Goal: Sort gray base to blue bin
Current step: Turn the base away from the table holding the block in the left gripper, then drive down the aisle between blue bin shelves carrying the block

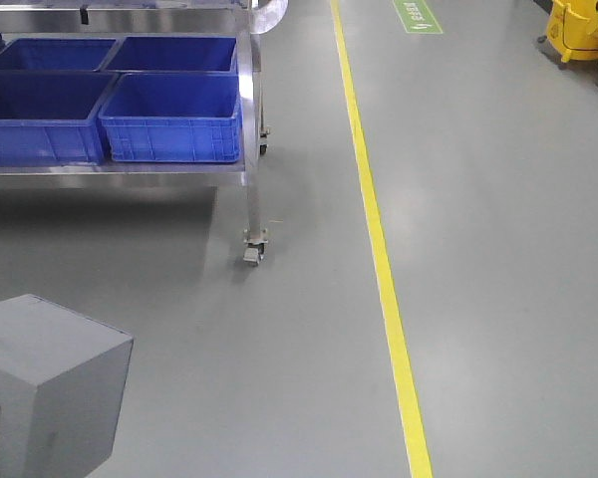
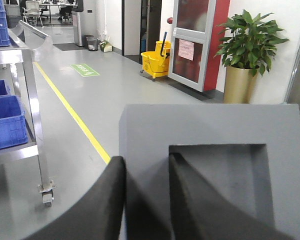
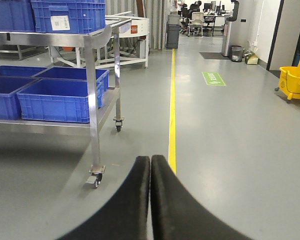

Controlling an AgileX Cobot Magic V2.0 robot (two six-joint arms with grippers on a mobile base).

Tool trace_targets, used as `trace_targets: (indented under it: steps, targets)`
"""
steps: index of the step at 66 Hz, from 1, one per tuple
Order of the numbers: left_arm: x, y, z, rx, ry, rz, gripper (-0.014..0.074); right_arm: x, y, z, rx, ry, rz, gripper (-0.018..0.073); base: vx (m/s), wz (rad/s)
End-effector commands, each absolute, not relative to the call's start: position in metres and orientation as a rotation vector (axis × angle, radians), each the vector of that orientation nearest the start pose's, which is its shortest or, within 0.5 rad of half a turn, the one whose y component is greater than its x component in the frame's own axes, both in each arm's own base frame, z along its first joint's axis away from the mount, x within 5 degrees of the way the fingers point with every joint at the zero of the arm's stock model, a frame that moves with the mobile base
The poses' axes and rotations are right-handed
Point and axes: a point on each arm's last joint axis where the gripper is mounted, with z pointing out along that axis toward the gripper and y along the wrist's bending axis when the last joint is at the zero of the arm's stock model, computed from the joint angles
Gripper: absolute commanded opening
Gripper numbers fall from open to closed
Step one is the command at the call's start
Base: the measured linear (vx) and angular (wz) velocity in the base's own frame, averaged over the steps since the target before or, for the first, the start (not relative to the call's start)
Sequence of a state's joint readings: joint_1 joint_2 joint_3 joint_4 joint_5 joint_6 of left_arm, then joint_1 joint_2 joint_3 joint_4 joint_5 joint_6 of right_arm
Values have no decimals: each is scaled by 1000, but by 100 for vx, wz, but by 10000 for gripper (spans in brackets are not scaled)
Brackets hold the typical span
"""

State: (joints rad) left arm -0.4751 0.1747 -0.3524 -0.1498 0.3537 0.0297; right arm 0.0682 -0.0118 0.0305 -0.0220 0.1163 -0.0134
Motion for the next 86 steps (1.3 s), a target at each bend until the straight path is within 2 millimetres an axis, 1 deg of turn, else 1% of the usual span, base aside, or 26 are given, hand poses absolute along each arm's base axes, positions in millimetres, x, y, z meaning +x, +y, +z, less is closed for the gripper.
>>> trace_targets:
  steps: [1,17,45,86]
  targets:
    - [47,-29,307,297,1528,-522,-6,56,3,196,-88,1540,8,-9,43,-2]
    - [47,-29,307,297,1528,-522,-6,56,3,196,-88,1540,8,-9,43,11]
    - [47,-29,307,297,1528,-522,-6,56,3,196,-88,1540,8,-9,41,34]
    - [47,-29,307,297,1528,-522,-6,56,3,196,-88,1541,8,-9,36,56]
